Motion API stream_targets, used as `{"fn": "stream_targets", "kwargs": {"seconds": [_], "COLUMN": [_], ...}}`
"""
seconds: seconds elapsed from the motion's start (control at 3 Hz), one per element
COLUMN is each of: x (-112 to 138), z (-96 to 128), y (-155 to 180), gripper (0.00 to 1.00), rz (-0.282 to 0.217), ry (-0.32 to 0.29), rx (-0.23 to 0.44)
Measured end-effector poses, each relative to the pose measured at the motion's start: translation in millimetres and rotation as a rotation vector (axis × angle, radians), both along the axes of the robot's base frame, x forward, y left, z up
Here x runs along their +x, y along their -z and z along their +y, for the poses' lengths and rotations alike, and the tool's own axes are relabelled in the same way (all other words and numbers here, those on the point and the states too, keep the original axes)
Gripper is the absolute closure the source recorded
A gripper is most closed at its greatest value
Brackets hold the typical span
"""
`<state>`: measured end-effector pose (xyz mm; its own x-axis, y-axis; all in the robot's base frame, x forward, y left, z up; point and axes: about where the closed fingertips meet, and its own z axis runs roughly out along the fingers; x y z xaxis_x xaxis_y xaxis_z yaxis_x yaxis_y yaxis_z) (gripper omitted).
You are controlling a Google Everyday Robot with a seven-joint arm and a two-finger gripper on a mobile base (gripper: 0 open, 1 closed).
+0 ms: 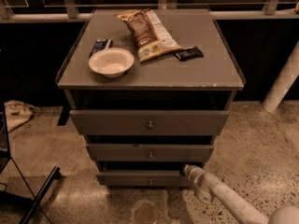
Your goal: Open bottom drawer
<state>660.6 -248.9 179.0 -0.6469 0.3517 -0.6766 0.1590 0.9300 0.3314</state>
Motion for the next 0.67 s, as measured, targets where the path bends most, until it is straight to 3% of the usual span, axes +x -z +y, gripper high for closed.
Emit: {"fn": "stream_targets", "kwargs": {"seconds": [0.33, 0.67], "x": [-1.5, -20.9], "z": [0.4, 1.2], "y": [-1.6, 4.9], "gripper": [1.00, 1.00], "rz": [0.006, 0.065], "ry": [0.000, -0.012], "rx": [0.003, 0.029]}}
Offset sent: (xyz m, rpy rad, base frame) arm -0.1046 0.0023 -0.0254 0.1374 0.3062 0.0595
